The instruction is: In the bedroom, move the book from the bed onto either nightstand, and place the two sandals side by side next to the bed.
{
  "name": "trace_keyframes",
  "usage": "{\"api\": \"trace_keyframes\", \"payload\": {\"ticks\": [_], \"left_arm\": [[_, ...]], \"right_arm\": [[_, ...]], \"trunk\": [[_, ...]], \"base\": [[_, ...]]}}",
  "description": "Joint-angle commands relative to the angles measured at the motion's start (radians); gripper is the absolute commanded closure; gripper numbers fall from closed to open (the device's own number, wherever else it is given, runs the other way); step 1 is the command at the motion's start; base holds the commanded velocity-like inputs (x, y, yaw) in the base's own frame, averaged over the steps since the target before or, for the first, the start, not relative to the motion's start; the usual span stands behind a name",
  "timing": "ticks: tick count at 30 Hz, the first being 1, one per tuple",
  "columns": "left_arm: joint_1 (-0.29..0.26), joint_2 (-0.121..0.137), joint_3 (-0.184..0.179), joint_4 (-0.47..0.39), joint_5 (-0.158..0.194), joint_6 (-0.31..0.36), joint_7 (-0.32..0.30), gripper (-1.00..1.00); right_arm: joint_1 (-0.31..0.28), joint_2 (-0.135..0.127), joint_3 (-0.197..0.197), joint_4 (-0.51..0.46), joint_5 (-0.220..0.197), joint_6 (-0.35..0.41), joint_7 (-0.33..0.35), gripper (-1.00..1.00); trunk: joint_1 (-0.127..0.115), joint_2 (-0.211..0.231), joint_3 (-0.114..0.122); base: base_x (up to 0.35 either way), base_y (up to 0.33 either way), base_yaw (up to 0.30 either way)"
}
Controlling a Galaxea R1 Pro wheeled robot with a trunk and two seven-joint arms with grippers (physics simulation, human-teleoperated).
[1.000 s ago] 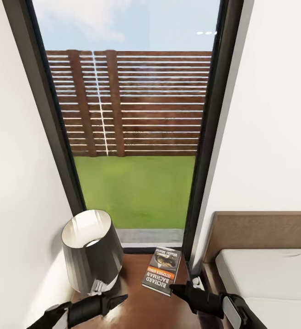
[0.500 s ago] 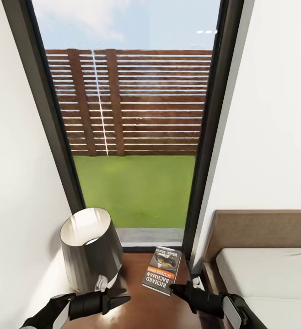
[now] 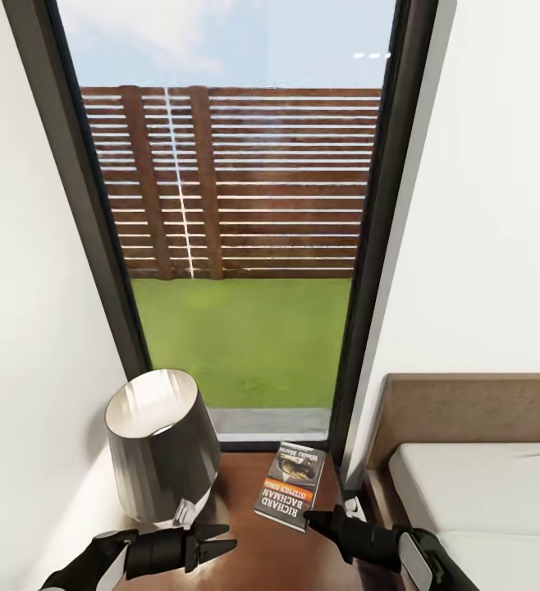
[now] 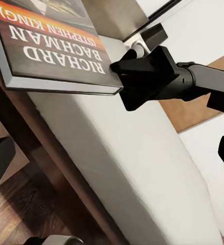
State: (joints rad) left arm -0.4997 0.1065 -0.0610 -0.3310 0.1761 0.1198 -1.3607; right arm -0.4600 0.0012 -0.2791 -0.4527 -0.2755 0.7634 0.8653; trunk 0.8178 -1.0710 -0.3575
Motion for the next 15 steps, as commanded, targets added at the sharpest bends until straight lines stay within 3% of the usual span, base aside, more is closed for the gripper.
{"api": "trace_keyframes", "payload": {"ticks": [1,15], "left_arm": [[0.0,0.001,-0.006,0.0,0.008,0.011,-0.002,-1.0],[0.0,0.001,-0.006,0.0,0.009,0.011,-0.002,-1.0]], "right_arm": [[-0.001,0.0,-0.003,0.0,-0.002,0.005,0.001,1.0],[-0.001,0.0,-0.003,0.0,-0.002,0.005,0.001,1.0]], "trunk": [[0.004,-0.008,-0.004],[0.058,-0.106,-0.048]], "base": [[0.0,0.0,0.0],[0.0,0.0,0.0]]}}
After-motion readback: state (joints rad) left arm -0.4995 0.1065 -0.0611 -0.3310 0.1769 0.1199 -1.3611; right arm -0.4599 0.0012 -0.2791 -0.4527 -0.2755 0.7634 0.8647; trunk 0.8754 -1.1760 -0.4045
